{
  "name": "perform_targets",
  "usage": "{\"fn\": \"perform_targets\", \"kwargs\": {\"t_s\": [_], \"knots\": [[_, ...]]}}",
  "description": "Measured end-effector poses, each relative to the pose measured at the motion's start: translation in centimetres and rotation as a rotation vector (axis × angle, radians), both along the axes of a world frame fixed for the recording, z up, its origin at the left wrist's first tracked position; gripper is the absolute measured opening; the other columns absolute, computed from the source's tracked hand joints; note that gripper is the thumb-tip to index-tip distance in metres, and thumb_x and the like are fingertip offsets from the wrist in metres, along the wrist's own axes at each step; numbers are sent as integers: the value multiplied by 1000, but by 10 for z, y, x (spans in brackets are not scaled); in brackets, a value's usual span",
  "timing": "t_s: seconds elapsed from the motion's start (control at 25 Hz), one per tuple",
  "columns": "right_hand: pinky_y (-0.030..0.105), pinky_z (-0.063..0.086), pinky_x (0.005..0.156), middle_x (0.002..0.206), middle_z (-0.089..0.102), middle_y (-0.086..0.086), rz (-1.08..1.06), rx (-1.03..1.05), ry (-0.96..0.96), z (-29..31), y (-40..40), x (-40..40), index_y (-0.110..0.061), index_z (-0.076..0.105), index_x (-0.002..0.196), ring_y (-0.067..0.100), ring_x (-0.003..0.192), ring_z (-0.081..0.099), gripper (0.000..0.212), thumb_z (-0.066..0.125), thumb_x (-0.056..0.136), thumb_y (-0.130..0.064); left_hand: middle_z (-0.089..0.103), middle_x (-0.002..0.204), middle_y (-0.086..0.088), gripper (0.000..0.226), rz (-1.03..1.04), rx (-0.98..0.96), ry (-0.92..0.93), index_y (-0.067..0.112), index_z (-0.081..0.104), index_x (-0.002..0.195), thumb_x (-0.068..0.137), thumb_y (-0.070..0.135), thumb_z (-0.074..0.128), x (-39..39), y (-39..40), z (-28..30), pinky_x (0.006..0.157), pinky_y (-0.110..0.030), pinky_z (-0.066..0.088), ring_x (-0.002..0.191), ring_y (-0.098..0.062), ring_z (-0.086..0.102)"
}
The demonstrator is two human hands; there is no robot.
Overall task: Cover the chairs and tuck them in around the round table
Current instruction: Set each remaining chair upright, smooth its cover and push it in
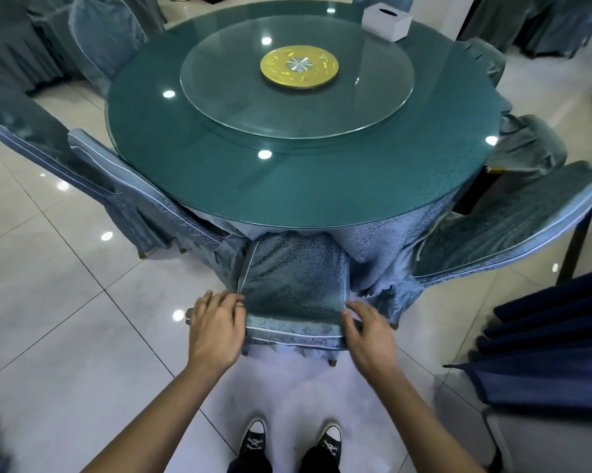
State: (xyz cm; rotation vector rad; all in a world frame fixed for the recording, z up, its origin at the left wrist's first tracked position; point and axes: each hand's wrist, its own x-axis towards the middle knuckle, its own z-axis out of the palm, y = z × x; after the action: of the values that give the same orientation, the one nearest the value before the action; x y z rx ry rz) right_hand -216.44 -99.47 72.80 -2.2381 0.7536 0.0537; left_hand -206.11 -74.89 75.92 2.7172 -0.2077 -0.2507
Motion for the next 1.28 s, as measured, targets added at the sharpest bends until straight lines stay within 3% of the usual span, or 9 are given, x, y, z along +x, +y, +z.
{"fn": "perform_targets", "kwargs": {"t_s": [0.08,0.2,0.36,0.6,1.28], "knots": [[35,21,120,153,44,-4,236,-195,-68,8,19,-10,-30,47,146,17,141,36,48,37,103,-49,55,143,1,38,-129,25,-36,25,59,131,104,35,34,-15,-14,7,123,-41,15,140,-25,37],[32,6,123,162,27,-7,327,-278,-33,21,23,-17,-37,27,155,14,148,23,58,21,102,-59,49,147,4,53,-266,63,-106,29,52,138,100,47,20,-31,-30,21,124,-42,12,142,-21,35],[31,12,121,160,31,-5,388,-347,-46,35,9,-31,-38,23,155,14,145,28,57,22,102,-58,54,140,4,59,-321,53,-137,28,56,134,97,49,16,-45,-35,25,121,-43,21,135,-20,42],[27,10,119,161,29,-7,333,-347,-75,57,-30,-58,-39,20,156,13,145,27,55,25,104,-55,62,125,4,53,-295,80,-124,26,59,125,96,48,20,-62,-45,26,113,-42,30,124,-22,50],[32,16,121,155,38,-5,326,-486,-211,103,-184,-86,-33,26,156,11,143,31,55,29,104,-51,55,139,2,50,-254,-32,-183,25,56,133,95,43,29,-107,-197,72,122,-44,17,138,-22,41]]}}
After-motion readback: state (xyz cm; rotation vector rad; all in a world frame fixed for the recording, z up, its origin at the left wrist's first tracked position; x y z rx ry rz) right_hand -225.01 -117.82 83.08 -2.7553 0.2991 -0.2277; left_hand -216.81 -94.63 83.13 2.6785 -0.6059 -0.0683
